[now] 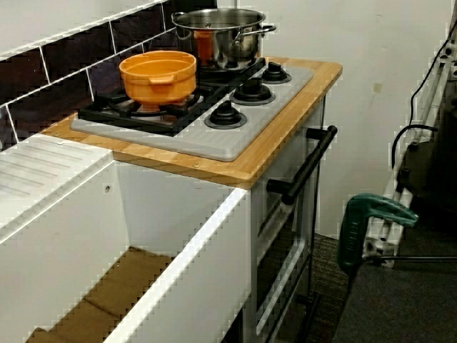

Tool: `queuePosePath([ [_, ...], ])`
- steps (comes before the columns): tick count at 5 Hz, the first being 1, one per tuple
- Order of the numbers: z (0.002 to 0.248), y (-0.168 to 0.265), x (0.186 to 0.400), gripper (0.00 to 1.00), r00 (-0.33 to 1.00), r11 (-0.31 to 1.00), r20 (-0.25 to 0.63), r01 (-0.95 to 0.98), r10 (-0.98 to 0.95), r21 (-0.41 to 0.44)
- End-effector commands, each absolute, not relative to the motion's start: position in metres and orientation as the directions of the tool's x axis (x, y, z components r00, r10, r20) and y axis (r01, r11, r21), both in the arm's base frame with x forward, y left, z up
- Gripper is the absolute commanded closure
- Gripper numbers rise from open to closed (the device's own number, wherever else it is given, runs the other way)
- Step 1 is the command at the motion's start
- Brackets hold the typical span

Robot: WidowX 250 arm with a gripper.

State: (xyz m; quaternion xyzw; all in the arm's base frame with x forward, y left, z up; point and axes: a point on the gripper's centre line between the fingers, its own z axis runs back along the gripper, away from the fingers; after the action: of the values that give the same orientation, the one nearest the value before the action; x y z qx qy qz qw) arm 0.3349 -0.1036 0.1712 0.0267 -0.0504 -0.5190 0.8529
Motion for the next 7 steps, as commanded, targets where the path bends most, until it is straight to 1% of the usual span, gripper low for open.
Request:
queuePosePath([
  [1,0.200,-0.098,0.335,0.00,0.296,0.291,0.094,0.955,-0.951,-0.061],
  [2,0.201,-0.092,0.340,0.00,0.384,0.383,-0.008,0.922,-0.923,0.048],
  [3,0.198,-0.085,0.346,0.00,0.567,0.550,-0.104,0.820,-0.817,0.157],
  [4,0.197,-0.079,0.345,0.00,0.726,0.696,-0.134,0.686,-0.674,0.212],
  [5,0.200,-0.074,0.344,0.00,0.790,0.747,-0.120,0.609,-0.601,0.265],
  [6,0.203,-0.069,0.344,0.00,0.866,0.801,-0.101,0.493,-0.490,0.339],
  [7,0.205,-0.060,0.345,0.00,0.930,0.866,-0.080,0.363,-0.358,0.344],
])
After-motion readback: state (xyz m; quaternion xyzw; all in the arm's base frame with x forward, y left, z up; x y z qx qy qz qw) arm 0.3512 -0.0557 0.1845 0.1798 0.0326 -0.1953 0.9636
